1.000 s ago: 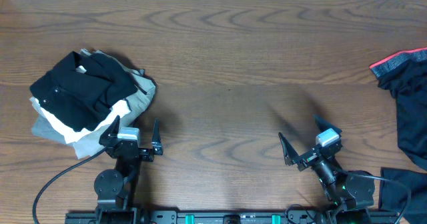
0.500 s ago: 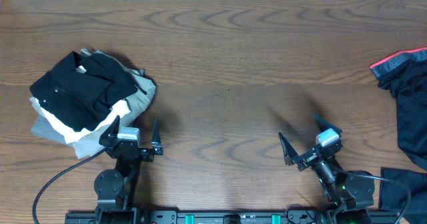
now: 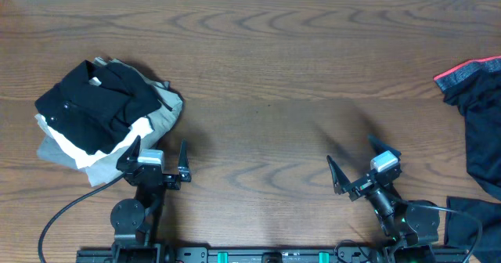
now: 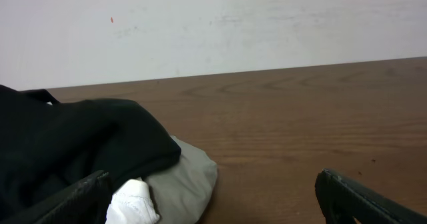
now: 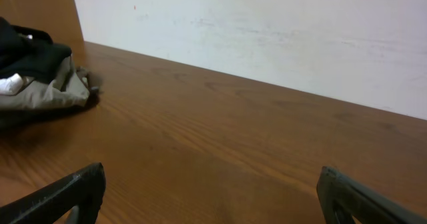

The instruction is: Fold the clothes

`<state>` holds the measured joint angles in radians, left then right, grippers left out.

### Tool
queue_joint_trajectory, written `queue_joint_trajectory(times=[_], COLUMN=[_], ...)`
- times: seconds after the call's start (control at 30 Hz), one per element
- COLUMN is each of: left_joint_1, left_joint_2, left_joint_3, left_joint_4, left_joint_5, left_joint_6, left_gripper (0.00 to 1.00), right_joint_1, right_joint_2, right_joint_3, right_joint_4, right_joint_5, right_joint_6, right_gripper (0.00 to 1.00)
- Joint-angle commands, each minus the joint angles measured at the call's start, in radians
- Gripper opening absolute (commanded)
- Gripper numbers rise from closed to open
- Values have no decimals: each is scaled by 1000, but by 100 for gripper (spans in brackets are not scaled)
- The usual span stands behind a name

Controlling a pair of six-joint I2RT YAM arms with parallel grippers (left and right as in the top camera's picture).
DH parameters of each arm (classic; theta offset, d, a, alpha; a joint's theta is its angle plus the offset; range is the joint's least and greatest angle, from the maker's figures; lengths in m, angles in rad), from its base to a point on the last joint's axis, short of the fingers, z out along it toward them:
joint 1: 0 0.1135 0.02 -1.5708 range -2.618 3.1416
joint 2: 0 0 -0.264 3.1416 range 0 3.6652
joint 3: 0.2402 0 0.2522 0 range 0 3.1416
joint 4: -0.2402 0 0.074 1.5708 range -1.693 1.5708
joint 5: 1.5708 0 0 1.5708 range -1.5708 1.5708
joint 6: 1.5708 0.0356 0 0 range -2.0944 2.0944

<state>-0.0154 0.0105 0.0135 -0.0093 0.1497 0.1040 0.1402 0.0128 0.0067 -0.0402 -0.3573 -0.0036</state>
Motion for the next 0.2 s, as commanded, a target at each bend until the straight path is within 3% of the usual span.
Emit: queue_joint_trajectory(times=[0.0,0.17], left_joint_1=[-4,-4], left_joint_2=[0,0], left_joint_3=[-10,-10], left_joint_4=[-44,-44], left_joint_5=[14,14], left_joint_6=[-9,-9], left_gripper=[98,98], right_joint_1=[11,11], right_joint_2=[-4,-4], right_joint_3=[-1,-1], right_joint_4=[-5,-5], right_joint_5=[10,10], right_joint_6=[18,18], right_gripper=[99,99])
